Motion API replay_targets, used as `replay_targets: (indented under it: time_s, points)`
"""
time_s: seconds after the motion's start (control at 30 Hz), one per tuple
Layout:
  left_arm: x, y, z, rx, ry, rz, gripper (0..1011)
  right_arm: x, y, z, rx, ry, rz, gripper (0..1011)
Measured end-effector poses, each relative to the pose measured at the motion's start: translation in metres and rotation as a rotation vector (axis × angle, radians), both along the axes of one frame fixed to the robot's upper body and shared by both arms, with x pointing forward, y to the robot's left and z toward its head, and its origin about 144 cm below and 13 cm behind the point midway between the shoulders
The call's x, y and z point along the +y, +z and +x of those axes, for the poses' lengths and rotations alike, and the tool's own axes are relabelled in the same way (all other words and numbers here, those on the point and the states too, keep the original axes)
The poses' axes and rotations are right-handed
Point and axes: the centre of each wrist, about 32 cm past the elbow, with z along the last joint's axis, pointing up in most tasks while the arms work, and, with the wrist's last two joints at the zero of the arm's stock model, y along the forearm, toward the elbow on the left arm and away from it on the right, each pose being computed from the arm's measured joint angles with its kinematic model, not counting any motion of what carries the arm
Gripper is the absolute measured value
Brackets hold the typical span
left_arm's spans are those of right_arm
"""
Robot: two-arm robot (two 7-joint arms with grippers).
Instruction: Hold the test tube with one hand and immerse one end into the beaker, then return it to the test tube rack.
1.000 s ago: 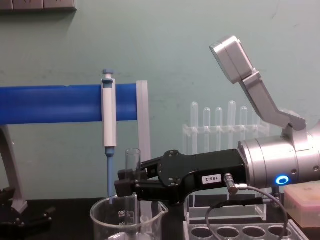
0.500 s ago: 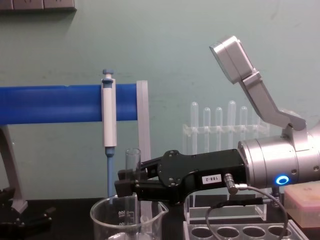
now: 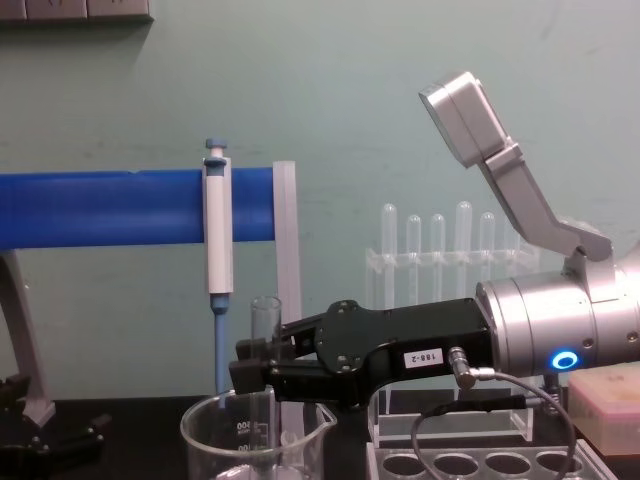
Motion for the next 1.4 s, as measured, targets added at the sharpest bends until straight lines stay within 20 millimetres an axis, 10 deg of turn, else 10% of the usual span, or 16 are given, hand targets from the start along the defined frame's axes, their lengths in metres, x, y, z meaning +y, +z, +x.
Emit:
replay_targets:
  time_s: [0.73,1.4]
  points:
    - [0.0,0.0,0.0,0.0,0.0,0.0,1000,0.0,0.002,0.0,-0.003,0.001,0.0,230]
    - [0.0,0.0,0.0,0.0,0.0,0.0,1000,-0.009,0.045,0.0,-0.066,0.026,0.021,230]
